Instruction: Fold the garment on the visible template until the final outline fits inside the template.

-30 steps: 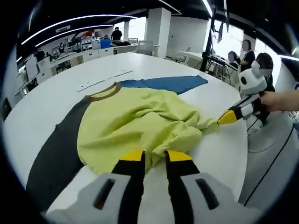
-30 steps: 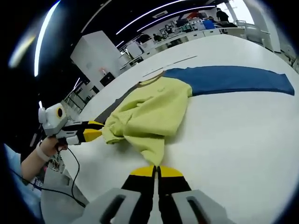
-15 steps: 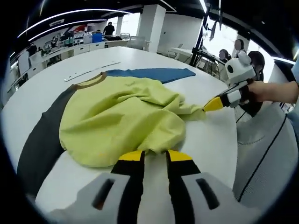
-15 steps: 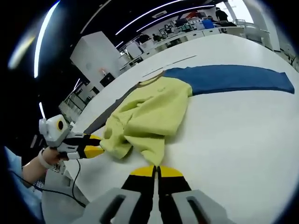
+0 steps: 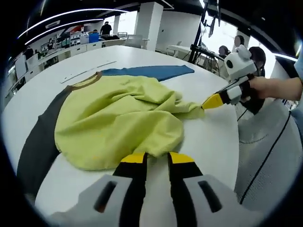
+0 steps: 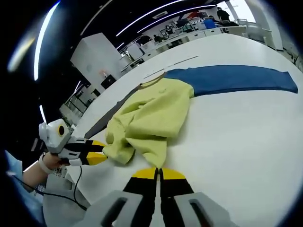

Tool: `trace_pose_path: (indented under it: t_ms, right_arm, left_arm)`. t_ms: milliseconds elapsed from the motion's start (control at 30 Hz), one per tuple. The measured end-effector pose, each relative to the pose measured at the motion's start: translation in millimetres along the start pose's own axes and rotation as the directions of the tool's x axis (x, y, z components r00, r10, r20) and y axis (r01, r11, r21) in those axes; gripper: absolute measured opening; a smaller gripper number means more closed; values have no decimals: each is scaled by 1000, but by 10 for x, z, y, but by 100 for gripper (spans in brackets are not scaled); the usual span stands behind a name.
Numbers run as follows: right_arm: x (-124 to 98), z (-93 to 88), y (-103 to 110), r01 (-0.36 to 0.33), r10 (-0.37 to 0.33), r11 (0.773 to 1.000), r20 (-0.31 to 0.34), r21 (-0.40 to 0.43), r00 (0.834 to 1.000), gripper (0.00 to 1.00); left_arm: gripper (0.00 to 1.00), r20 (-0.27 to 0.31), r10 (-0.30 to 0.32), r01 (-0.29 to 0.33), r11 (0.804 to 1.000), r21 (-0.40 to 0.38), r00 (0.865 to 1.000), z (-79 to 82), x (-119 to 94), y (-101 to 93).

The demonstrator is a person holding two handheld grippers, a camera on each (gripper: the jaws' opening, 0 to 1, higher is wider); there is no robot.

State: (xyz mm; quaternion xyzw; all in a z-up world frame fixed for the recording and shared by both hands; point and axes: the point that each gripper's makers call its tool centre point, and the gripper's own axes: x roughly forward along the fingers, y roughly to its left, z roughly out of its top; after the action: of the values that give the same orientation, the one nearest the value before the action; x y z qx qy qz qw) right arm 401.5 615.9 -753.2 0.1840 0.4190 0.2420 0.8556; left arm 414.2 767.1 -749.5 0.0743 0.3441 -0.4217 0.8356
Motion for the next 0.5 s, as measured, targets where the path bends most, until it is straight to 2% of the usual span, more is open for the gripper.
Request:
trace_pose_path:
  t_ms: [167,367,433,500]
  right_arm:
    - [5,-6,3,-3,3,1000,-1,0,1000,0]
    - [15,-16,0,-4,4,1000,-2,6,1000,0]
    - [17,-20,1,-4,4,1000,-3,4,1000,0]
    - [15,-19,1,-4,4,1000,-3,5,1000,0]
  left_arm:
    - [13,9,10,-10,1000,-19,1000,-45,-97,14]
    - [12,-19,2,-2,1000,-5,1000,-201,-105,-37]
    - [12,-19,0,0,1000,11,1000,-225,-70,-58]
    - [13,7,14,-15,998,68,1000,-198,-27,-52]
